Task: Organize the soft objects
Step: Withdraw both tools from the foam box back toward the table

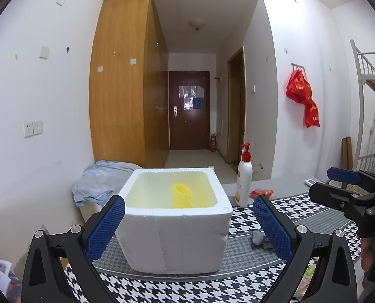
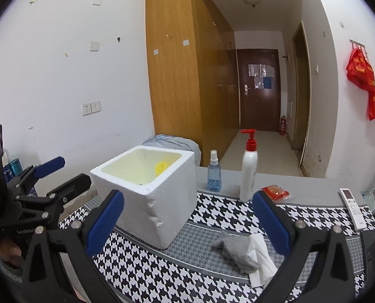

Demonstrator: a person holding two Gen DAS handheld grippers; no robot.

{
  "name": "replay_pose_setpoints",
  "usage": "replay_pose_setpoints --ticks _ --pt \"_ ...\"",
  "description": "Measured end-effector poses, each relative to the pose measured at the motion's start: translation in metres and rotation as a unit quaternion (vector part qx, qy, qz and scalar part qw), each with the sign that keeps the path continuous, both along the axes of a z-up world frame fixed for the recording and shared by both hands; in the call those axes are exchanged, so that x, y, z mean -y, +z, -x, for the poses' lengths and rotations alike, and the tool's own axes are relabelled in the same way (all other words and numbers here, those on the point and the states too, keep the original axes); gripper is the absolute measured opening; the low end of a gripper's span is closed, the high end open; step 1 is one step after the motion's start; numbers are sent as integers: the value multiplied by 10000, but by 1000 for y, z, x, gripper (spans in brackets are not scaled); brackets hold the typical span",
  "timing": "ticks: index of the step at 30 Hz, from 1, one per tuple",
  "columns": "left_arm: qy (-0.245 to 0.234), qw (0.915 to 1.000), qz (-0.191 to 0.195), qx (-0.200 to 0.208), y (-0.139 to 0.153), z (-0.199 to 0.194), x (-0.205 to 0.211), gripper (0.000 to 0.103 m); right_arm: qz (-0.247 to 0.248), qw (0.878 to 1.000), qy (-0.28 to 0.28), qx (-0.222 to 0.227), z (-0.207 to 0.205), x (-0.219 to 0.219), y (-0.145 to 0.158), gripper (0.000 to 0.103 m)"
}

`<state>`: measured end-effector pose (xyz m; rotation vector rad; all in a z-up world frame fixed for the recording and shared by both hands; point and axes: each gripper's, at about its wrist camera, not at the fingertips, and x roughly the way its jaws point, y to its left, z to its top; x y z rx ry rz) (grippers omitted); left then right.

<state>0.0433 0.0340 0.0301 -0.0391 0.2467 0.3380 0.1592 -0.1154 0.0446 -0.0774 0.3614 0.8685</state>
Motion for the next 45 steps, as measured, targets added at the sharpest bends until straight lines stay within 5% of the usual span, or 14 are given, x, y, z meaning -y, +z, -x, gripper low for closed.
replay_pose_setpoints --ticks 29,45 --pt "-853 9962 77 -179 -48 0 31 102 50 9989 -462 -76 15 50 -51 103" --pt "-1703 9837 92 -568 -66 -22 64 102 270 9905 -1311 -323 4 99 -71 103"
